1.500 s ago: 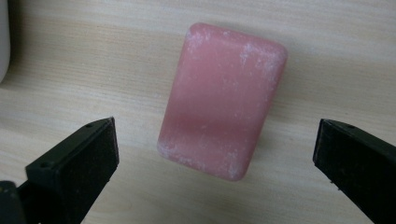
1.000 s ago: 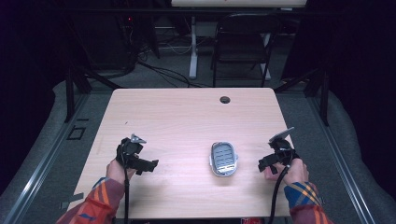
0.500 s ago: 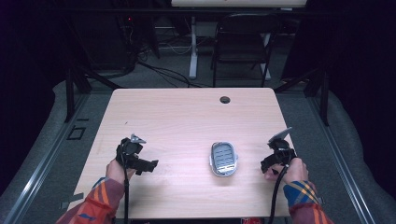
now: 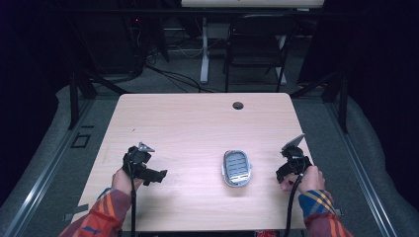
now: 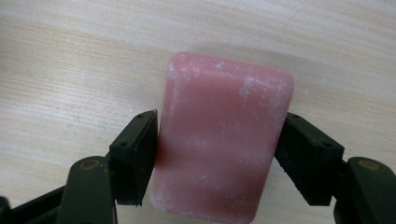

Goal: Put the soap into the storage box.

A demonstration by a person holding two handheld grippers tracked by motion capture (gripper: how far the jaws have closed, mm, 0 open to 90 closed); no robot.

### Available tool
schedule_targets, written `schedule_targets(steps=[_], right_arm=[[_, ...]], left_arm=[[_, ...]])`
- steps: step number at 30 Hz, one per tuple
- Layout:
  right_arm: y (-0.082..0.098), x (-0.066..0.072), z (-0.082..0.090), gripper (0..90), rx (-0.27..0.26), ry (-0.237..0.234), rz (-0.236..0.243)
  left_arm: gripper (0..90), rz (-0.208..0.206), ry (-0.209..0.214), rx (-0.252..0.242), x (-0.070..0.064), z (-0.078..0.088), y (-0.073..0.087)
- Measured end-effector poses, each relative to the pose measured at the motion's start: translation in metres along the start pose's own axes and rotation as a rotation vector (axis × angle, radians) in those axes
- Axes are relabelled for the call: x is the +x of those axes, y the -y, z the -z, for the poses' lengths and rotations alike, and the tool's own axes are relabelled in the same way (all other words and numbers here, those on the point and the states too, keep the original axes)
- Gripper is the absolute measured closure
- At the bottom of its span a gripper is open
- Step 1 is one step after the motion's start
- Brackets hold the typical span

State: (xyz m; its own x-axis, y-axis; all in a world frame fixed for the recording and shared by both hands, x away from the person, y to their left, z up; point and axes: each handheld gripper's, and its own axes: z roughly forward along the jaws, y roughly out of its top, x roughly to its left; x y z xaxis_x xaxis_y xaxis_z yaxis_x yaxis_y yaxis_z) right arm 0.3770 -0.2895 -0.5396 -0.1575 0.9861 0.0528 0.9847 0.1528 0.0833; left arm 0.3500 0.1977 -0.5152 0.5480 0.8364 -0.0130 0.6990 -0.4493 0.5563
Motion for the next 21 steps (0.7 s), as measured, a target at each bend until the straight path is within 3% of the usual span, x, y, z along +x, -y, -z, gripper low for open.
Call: schedule_targets(steps=[5, 9, 14, 21], right_arm=[[-0.0013, -0.0005, 0.0001, 32.5, 0.033, 0.011, 0.021], [-0.001, 0.0, -0.0027, 33.1, 0.022, -0.004, 0.007], [-0.0019, 0.0019, -0.0047, 36.4, 0.053, 0.023, 0.031], [-0.0018, 0.003, -0.0053, 36.9, 0.044, 0.019, 0.049]], left_arm=[[0.1, 0.0, 0.001, 0.003, -0.0005, -0.0008, -0.0001], [0.1, -0.005, 0.002, 0.004, -0.0005, -0.0009, -0.0002], [0.1, -0.004, 0.004, 0.003, 0.0, 0.0006, 0.0003], [0.2, -0.005, 0.006, 0.004, 0.0003, -0.0002, 0.0001]])
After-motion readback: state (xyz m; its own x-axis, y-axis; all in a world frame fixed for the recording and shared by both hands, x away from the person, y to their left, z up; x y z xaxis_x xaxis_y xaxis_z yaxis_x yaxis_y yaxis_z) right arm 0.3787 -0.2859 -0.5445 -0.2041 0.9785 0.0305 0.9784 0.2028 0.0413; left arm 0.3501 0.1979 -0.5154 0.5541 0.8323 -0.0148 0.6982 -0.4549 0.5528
